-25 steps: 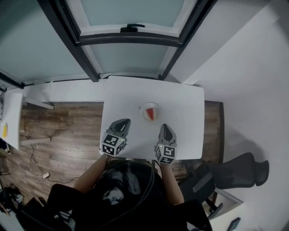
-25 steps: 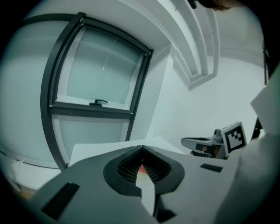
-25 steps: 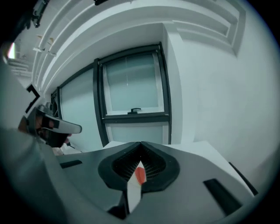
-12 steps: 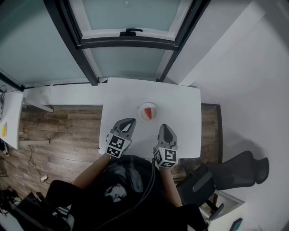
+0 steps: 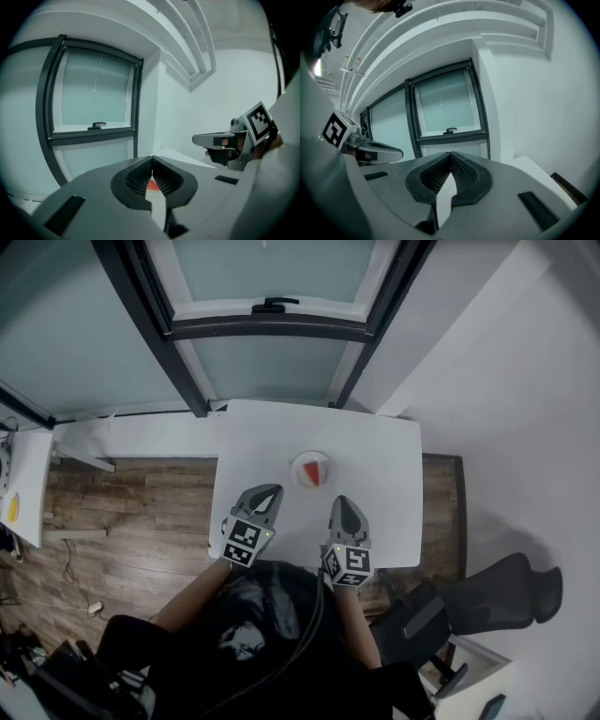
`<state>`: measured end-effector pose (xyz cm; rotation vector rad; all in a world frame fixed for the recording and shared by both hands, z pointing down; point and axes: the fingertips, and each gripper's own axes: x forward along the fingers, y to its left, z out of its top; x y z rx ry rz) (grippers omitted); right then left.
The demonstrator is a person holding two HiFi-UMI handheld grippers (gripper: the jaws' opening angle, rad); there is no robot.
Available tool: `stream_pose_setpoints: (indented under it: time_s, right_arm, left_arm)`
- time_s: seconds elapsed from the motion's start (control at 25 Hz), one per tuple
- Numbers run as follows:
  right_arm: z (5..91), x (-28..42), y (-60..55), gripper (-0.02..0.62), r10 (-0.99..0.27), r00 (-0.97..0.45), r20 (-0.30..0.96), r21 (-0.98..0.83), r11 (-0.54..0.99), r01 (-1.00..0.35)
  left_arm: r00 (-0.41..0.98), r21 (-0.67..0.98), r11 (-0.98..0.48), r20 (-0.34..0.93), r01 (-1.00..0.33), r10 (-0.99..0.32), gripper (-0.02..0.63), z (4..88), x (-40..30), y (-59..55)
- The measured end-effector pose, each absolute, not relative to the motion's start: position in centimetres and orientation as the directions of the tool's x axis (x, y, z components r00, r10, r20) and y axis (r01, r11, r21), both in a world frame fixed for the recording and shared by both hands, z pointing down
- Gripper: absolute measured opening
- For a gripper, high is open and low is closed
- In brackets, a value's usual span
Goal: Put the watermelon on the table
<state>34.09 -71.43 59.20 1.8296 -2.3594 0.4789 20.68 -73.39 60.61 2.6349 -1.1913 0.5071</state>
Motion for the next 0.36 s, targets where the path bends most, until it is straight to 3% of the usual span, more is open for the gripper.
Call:
stream_pose_setpoints:
  time_s: [0.36]
  right_arm:
    - [59.07, 33.29, -71.66, 0.011, -0.917, -0.280, 0.283, -0.193, 0.231, -0.953]
  left_arm:
    - [0.610, 0.044, -0.650, 0.398, -0.758, -0.685, 0.005, 60.79, 20.43, -73.38]
